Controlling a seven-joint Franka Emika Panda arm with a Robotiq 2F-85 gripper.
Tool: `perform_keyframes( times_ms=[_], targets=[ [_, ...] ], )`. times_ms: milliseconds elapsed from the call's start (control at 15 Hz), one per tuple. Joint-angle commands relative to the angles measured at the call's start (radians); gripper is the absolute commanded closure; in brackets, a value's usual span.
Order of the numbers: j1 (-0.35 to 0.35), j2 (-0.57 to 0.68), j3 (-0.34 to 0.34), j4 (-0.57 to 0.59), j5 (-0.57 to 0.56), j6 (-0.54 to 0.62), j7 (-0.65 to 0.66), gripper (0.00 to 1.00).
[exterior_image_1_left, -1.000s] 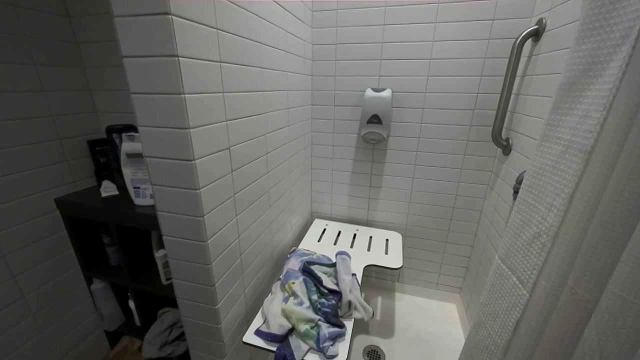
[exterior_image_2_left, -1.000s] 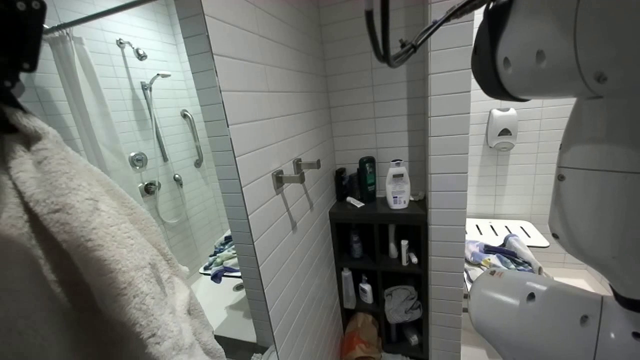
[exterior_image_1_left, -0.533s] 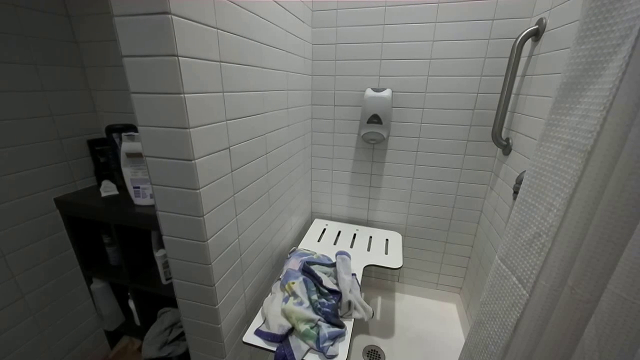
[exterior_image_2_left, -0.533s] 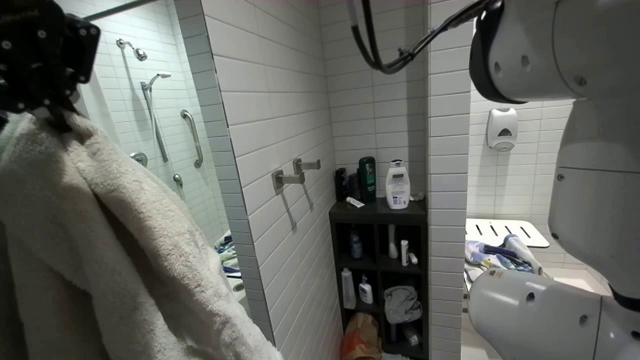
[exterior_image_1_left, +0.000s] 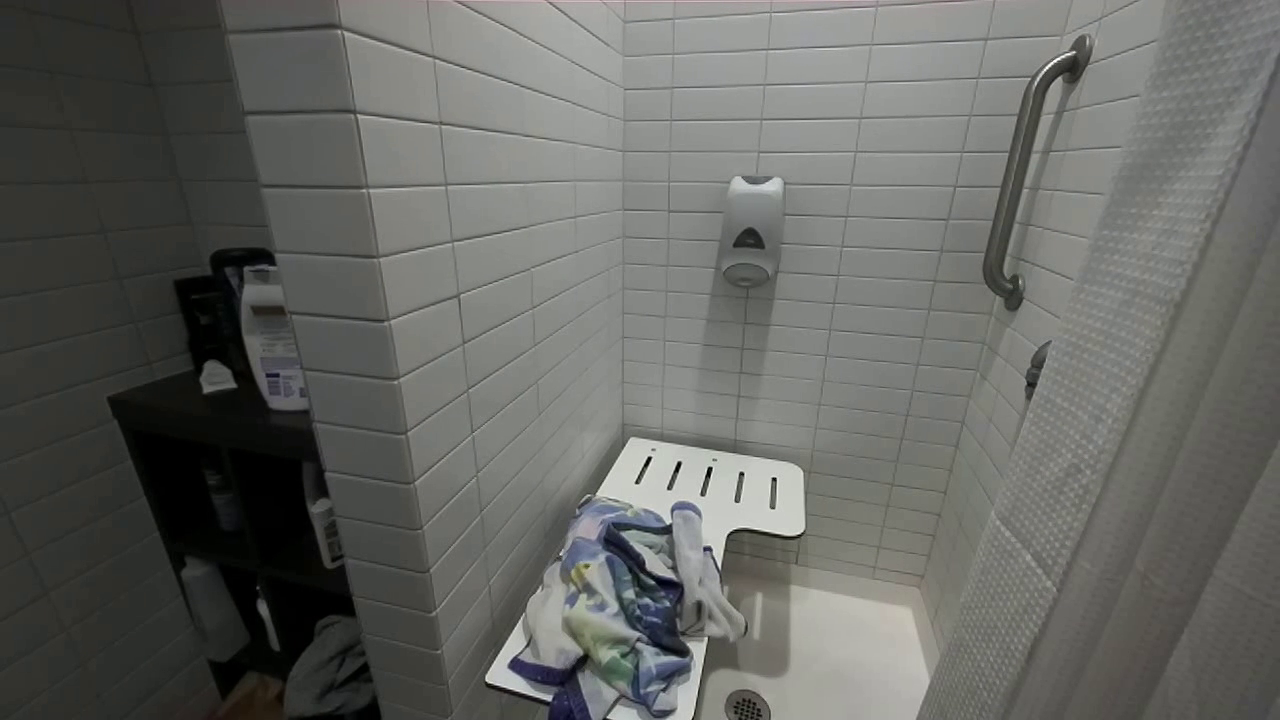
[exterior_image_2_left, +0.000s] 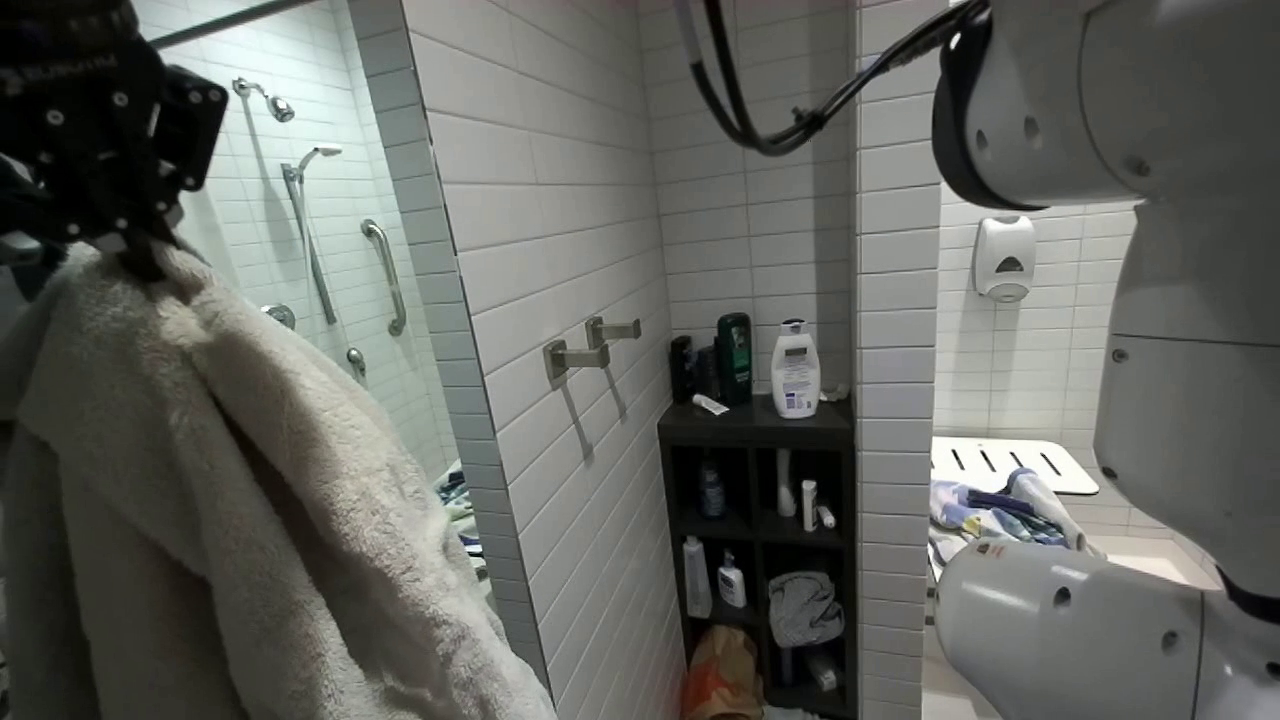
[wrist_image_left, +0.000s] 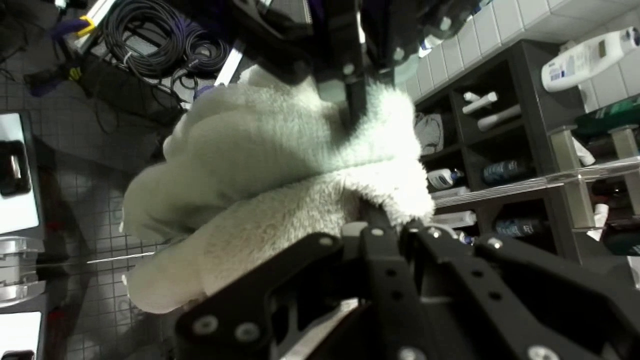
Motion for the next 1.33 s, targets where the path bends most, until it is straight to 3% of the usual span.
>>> perform_keyframes(
  times_ms=[0,1267],
  targets=[
    [0.028,0.018,-0.047,0.077,-0.016,0.014,0.0,0.98],
    [0.114,-0.002,-0.185,0.291,-0.161,-0.122,0.001,0.98]
  ],
)
